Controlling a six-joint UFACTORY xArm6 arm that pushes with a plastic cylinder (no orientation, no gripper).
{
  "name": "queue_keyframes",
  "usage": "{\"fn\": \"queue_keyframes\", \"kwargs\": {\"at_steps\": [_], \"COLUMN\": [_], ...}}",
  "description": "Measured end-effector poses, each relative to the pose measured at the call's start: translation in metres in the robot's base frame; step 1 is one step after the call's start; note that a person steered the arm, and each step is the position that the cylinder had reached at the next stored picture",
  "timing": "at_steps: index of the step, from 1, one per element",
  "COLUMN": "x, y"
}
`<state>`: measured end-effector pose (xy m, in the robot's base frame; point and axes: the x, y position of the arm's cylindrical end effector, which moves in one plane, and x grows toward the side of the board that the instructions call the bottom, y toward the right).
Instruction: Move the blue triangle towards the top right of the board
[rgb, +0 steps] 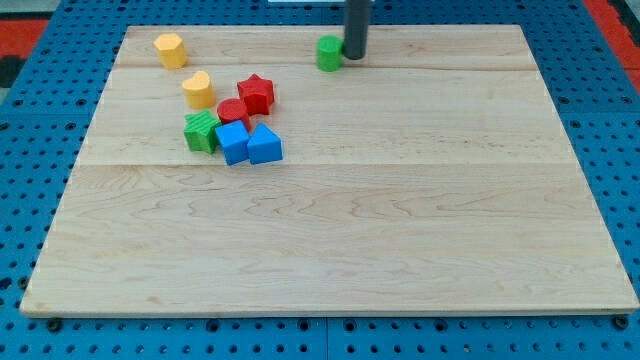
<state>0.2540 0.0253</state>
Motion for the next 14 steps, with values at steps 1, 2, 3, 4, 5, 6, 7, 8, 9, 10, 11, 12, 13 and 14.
{"fn": "queue_keyframes", "kwargs": {"at_steps": [1,2,3,4,5,6,7,8,9,10,11,12,13,14], "x": [0.015,0.075,0.129,0.182,0.229,0.249,0.23,0.221,0.193,0.174,0.172,0.168,0.145,0.125], "y": [0.025,0.042,0.042,0.021,-0.014,-0.052,-0.068,-0.084,-0.092,-0.091,-0.116,-0.132,-0.119,-0.083]}}
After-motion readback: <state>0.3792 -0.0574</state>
